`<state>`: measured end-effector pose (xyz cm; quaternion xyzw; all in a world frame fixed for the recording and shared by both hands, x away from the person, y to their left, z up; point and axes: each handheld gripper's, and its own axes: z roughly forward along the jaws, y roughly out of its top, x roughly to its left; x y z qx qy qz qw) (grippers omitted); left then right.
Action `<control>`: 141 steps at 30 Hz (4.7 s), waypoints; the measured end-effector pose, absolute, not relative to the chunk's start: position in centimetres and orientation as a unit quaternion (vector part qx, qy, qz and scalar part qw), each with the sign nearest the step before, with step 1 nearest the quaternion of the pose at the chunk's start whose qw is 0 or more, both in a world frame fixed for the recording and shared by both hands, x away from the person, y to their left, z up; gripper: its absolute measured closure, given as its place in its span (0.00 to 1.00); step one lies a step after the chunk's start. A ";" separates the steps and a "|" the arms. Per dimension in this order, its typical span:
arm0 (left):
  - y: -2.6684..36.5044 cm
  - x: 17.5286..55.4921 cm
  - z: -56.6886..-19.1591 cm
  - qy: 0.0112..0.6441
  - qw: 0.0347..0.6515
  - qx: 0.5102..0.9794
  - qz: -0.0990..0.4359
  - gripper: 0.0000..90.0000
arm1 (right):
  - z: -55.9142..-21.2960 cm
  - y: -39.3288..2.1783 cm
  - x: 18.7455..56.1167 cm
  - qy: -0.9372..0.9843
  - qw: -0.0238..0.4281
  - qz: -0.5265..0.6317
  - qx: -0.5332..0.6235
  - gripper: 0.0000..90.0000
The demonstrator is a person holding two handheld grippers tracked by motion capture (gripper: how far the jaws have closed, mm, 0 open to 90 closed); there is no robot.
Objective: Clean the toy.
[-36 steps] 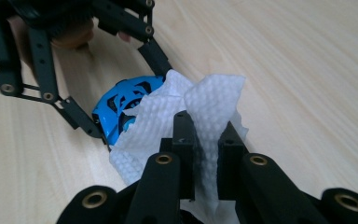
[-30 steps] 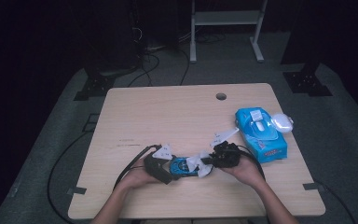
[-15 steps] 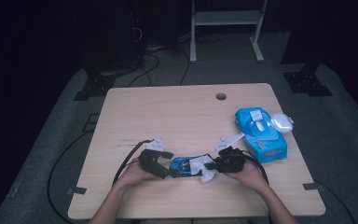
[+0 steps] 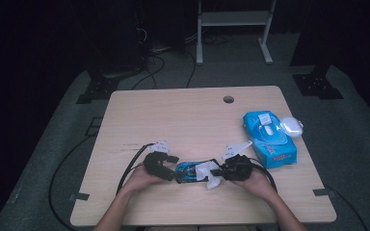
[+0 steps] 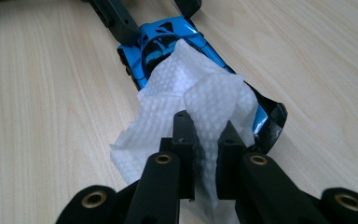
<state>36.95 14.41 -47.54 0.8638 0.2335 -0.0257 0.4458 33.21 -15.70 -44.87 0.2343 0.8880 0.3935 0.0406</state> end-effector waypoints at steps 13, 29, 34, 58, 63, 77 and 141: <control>14.2 36.7 -47.6 0.245 0.447 0.860 -0.027 0.25 | -45.3 -15.7 31.9 0.888 0.083 0.405 0.203 0.91; 13.9 36.6 -47.7 0.243 0.448 0.860 -0.037 0.25 | -45.5 -16.1 30.7 0.888 0.088 0.415 0.177 0.92; 13.8 36.5 -47.7 0.243 0.449 0.859 -0.043 0.26 | -45.6 -16.2 30.5 0.888 0.086 0.419 0.171 0.92; 13.6 36.7 -48.0 0.262 0.452 0.849 -0.074 0.37 | -45.8 -16.4 29.7 0.884 0.083 0.429 0.165 0.92; 13.4 36.2 -47.8 0.248 0.456 0.853 -0.056 0.38 | -45.9 -16.7 29.4 0.882 0.083 0.433 0.167 0.92; 14.1 35.6 -47.5 0.235 0.489 0.839 -0.046 0.50 | -46.2 -16.9 28.5 0.881 0.080 0.438 0.163 0.92; 15.4 36.1 -47.8 0.155 0.530 0.833 -0.028 0.73 | -43.3 -17.8 29.9 0.845 0.093 0.491 0.192 0.93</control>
